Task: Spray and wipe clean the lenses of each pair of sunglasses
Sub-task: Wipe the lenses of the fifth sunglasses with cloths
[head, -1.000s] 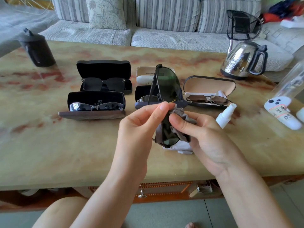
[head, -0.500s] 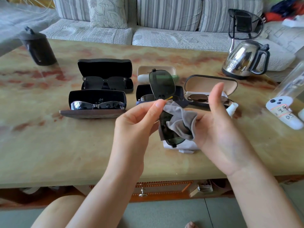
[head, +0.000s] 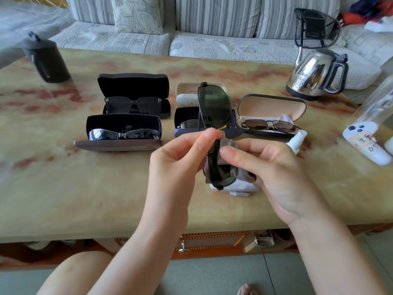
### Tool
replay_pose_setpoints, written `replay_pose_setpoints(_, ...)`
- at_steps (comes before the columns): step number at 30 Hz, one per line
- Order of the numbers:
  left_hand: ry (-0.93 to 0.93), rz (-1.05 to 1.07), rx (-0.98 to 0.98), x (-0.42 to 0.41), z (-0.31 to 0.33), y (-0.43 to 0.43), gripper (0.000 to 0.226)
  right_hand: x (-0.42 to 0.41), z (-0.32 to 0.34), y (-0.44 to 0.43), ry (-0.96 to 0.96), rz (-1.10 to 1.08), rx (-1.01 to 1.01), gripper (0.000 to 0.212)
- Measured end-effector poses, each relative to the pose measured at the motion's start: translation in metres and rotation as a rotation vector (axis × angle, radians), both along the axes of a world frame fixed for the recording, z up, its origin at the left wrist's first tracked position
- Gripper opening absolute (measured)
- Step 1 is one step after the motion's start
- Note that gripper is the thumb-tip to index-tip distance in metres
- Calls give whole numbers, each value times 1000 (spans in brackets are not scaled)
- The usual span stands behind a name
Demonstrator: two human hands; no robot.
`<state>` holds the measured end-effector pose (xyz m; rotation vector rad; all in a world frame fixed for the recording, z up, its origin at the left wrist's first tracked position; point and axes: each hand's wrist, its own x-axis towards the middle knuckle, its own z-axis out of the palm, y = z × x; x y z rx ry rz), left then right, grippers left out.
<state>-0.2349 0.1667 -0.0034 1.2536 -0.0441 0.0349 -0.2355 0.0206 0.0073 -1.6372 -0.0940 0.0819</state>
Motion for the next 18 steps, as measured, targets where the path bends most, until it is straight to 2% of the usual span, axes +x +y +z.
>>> replay_pose_setpoints(4,5,-11,-18,-2,-3,-4,30,3,-4,8,-138,-151,18,31)
replay_pose_setpoints(6,6,6,-19,-1,-3,-3,30,3,-5,8,-120,-112,37,34)
replay_pose_setpoints(10,-1,33,14,1,-1,2,30,1,-4,3,-28,60,31,27)
replay_pose_setpoints(15,5,26,-1,-1,-2,-2,28,-1,-3,5,-59,-58,9,28)
replay_pose_setpoints(18,14,26,-15,-2,-2,-2,30,0,-4,9,-120,-111,-14,40)
